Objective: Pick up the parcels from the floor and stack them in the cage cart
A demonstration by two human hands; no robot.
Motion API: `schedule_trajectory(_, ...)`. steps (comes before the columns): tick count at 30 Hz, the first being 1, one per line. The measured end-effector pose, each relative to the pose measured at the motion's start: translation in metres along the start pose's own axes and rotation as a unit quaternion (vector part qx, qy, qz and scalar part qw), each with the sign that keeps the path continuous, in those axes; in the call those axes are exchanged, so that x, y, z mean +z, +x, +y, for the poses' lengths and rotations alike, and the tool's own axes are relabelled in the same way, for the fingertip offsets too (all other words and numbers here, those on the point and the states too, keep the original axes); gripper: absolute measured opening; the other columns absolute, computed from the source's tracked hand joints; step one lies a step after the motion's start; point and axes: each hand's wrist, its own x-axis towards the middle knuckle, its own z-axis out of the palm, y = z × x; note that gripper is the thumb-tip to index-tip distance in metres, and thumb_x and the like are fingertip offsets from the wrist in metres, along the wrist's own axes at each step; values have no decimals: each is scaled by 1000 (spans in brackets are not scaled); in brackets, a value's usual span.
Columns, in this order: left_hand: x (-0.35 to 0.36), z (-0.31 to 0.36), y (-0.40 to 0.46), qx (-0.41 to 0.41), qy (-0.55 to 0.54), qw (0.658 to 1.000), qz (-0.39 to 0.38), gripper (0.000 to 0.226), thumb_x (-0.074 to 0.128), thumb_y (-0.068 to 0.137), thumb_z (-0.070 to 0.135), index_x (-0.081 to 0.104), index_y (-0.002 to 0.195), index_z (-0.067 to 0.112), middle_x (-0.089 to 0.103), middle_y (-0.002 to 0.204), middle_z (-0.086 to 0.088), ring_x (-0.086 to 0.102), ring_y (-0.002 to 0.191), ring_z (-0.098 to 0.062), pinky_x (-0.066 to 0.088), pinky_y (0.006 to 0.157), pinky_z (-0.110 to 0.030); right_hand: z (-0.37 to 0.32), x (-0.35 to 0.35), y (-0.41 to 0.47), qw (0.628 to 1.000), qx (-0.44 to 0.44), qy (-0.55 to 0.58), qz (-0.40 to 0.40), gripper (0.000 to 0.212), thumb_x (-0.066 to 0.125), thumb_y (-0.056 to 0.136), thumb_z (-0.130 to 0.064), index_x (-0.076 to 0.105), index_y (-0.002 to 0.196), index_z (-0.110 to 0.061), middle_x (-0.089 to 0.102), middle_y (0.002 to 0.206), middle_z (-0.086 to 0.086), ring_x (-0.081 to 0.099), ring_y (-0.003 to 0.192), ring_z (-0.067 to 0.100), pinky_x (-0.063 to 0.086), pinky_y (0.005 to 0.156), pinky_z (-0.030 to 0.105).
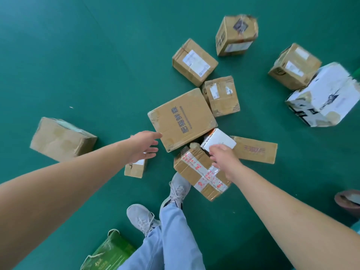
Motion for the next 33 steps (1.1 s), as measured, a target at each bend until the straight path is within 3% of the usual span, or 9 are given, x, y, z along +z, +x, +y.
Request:
schedule_trajectory(5, 20, -15, 101, -26, -13, 999, 20, 53, 64, 101, 31, 45, 148, 17, 49, 148, -5, 56, 126, -25, 52, 105, -41, -4, 5, 100, 984, -115, -123, 59, 36, 53, 103, -29, 54, 139, -22, 52, 129, -4, 50, 109, 16, 38, 92, 31)
schedule_trajectory(9, 31, -35, 161, -42, -10, 999, 32, 58, 67, 99, 33, 41, 147, 14, 43, 154, -4, 49, 135, -24, 50, 105, -39, -10, 2, 167, 943, -181, -248, 127, 49, 53, 101, -28, 45, 148, -22, 41, 152, 6, 55, 122, 26, 47, 99, 40)
schedule_trajectory(11, 36, -45, 184, -49, -1, 998, 25, 56, 66, 100, 35, 42, 146, 15, 42, 155, -3, 47, 136, -24, 49, 106, -39, -13, 1, 191, 934, -170, -287, 127, 56, 53, 100, -28, 39, 153, -22, 40, 154, 9, 52, 130, 31, 46, 105, 46)
schedule_trajectory(14, 45, -54, 212, -55, 4, 999, 0, 54, 64, 100, 35, 43, 148, 19, 43, 154, -3, 47, 137, -26, 48, 108, -42, -17, 3, 219, 943, -125, -293, 92, 64, 52, 98, -33, 31, 157, -22, 48, 149, 8, 55, 125, 33, 49, 103, 48)
schedule_trajectory(17, 51, -54, 230, -56, -5, 998, -19, 52, 67, 98, 36, 47, 144, 23, 50, 150, -1, 51, 133, -27, 50, 105, -43, -18, 6, 236, 944, -104, -303, 82, 58, 53, 95, -37, 40, 150, -21, 55, 140, 6, 57, 116, 31, 50, 99, 47)
schedule_trajectory(22, 44, -47, 226, -42, -46, 998, -9, 51, 73, 92, 41, 53, 136, 24, 57, 139, -1, 59, 123, -25, 51, 104, -44, -29, 6, 234, 958, -128, -238, 94, 53, 61, 92, -44, 50, 139, -23, 58, 130, 1, 58, 109, 26, 51, 95, 42)
schedule_trajectory(27, 19, -21, 181, 19, -89, 995, 30, 67, 73, 85, 56, 47, 138, 25, 59, 130, 1, 60, 118, -20, 48, 104, -44, -63, 2, 189, 974, -161, -131, 86, 50, 56, 98, -56, 35, 135, -29, 50, 125, -3, 54, 104, 22, 42, 76, 37)
schedule_trajectory(31, -2, 20, 109, 47, -122, 991, 38, 62, 64, 89, 66, 45, 135, 30, 55, 116, 11, 57, 119, -26, 40, 113, -56, -99, -11, 127, 986, -133, 41, 88, 48, 43, 102, -63, 36, 133, -27, 46, 115, -5, 46, 109, 21, 37, 72, 35)
schedule_trajectory(33, -9, 33, 72, 52, -130, 990, 26, 70, 65, 83, 73, 40, 135, 34, 49, 124, 9, 53, 123, -35, 38, 109, -66, -105, -21, 94, 984, -119, 104, 81, 48, 41, 101, -67, 39, 129, -28, 44, 113, -7, 44, 104, 17, 39, 77, 34)
